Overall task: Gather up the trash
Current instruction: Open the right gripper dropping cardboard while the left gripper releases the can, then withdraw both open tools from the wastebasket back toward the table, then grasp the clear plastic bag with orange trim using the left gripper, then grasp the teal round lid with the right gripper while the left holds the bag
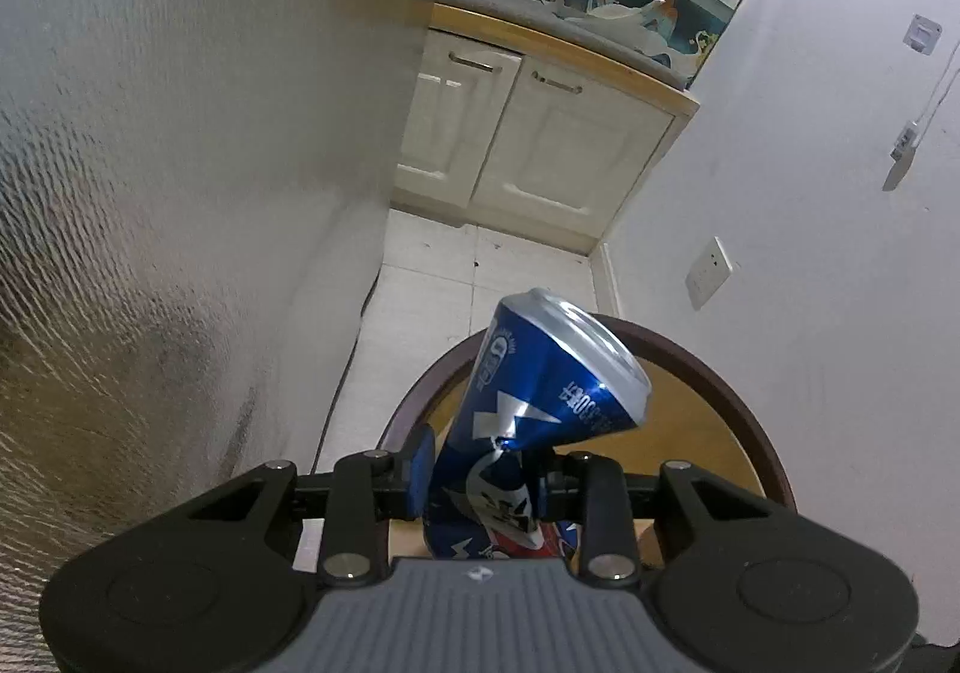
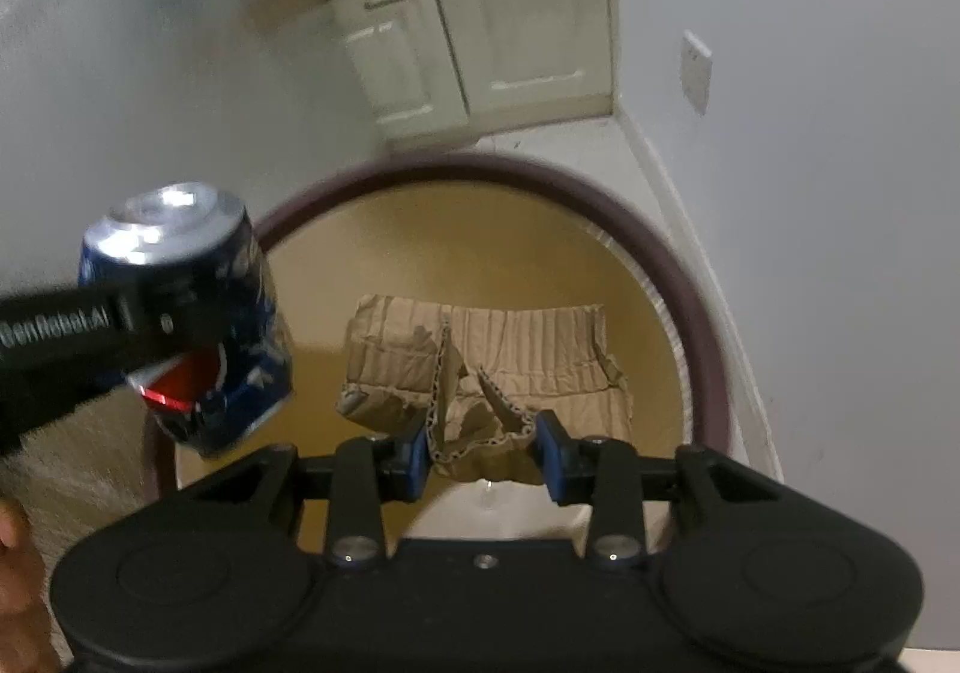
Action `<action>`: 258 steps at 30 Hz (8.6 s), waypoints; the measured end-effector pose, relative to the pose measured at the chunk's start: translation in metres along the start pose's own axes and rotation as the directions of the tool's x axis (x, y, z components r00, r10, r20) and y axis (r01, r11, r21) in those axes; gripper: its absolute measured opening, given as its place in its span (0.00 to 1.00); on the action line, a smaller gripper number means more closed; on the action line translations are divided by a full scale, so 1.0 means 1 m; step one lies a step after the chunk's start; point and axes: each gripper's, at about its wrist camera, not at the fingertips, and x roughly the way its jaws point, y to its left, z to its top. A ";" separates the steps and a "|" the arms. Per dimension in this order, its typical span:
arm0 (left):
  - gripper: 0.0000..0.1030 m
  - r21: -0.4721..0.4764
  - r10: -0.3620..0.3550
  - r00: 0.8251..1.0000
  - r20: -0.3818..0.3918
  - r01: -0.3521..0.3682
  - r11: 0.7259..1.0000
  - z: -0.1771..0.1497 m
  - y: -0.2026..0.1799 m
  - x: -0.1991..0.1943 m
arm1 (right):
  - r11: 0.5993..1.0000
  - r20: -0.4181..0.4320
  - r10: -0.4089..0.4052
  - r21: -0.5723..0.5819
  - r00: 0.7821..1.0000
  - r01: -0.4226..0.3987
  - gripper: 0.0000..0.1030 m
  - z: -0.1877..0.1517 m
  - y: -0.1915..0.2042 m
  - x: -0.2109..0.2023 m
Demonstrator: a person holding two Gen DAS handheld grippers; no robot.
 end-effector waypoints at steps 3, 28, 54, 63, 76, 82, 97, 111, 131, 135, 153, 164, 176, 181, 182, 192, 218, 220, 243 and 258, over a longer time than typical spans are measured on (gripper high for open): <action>0.32 0.009 -0.014 1.000 -0.009 0.014 1.000 -0.003 -0.001 0.003 | 0.999 -0.035 -0.003 -0.038 0.999 0.001 0.36 -0.007 0.006 0.010; 0.32 0.140 -0.032 0.993 -0.115 0.049 0.989 -0.017 -0.018 0.018 | 0.997 0.008 -0.013 -0.078 1.000 0.014 0.74 -0.012 -0.006 -0.035; 0.70 0.185 0.006 0.997 -0.081 0.009 0.983 -0.015 -0.022 -0.005 | 1.000 0.090 -0.004 0.002 0.996 0.004 0.74 -0.007 -0.020 -0.058; 0.84 0.187 0.000 0.997 -0.081 0.016 0.982 -0.014 -0.023 -0.023 | 1.000 0.102 -0.014 -0.016 0.995 0.016 0.75 -0.005 -0.020 -0.065; 1.00 0.199 0.056 0.993 -0.107 -0.033 0.979 -0.020 -0.022 -0.054 | 0.997 0.097 -0.060 -0.049 0.993 0.065 0.85 -0.014 -0.020 -0.098; 1.00 0.211 0.090 0.987 -0.134 -0.060 0.976 -0.028 -0.017 -0.070 | 0.996 0.098 -0.075 -0.035 0.992 0.079 0.96 -0.021 -0.023 -0.115; 1.00 0.247 0.125 0.979 -0.160 -0.083 0.965 -0.052 -0.022 -0.119 | 0.993 0.116 -0.107 -0.045 0.987 0.113 1.00 -0.046 -0.022 -0.169; 1.00 0.245 0.063 0.997 -0.052 -0.049 0.968 -0.060 -0.040 -0.217 | 0.990 0.205 -0.123 -0.039 0.971 0.133 1.00 -0.070 -0.013 -0.255; 1.00 0.265 -0.037 0.981 0.191 -0.015 0.964 -0.061 -0.031 -0.379 | 0.988 0.429 -0.085 -0.081 0.899 0.132 1.00 -0.101 0.037 -0.388; 1.00 0.265 -0.036 0.972 0.233 -0.028 0.964 -0.054 -0.018 -0.408 | 0.988 0.466 -0.059 -0.099 0.883 0.118 1.00 -0.102 0.055 -0.408; 1.00 0.163 0.096 0.914 0.395 -0.173 0.971 0.013 0.070 -0.464 | 0.974 0.576 0.162 -0.226 0.801 -0.035 1.00 -0.073 0.144 -0.439; 1.00 0.039 0.184 0.915 0.358 -0.211 0.977 0.066 0.156 -0.443 | 0.958 0.589 0.247 -0.267 0.770 -0.103 1.00 -0.029 0.185 -0.413; 1.00 -0.165 0.202 0.947 0.250 -0.164 0.972 0.079 0.261 -0.390 | 0.927 0.511 0.335 -0.329 0.792 -0.180 1.00 -0.008 0.252 -0.370; 1.00 -0.254 0.077 0.956 0.284 -0.003 0.967 0.078 0.292 -0.383 | 0.905 0.422 0.372 -0.364 0.827 -0.221 1.00 -0.002 0.292 -0.342; 1.00 -0.262 0.049 0.957 0.287 0.029 0.965 0.078 0.296 -0.382 | 0.903 0.398 0.373 -0.362 0.838 -0.230 1.00 0.000 0.301 -0.334; 1.00 -0.328 -0.102 0.948 0.300 0.203 0.923 0.092 0.320 -0.349 | 0.884 0.273 0.335 -0.423 0.902 -0.201 1.00 0.011 0.377 -0.257; 0.48 -0.176 -0.391 0.883 0.258 0.441 0.880 0.118 0.324 -0.299 | 0.802 0.175 0.342 -0.566 0.923 -0.190 0.91 -0.004 0.423 -0.210; 0.46 -0.184 -0.397 0.881 0.258 0.448 0.875 0.117 0.326 -0.299 | 0.801 0.191 0.371 -0.562 0.909 -0.209 0.78 -0.005 0.421 -0.215; 0.45 -0.255 -0.435 0.852 0.292 0.508 0.823 0.110 0.344 -0.305 | 0.784 0.166 0.612 -0.262 0.774 -0.563 0.55 0.031 0.378 -0.214; 0.30 -0.248 -0.395 0.861 0.320 0.479 0.842 0.109 0.347 -0.312 | 0.767 0.136 0.628 -0.276 0.766 -0.580 0.55 0.035 0.378 -0.211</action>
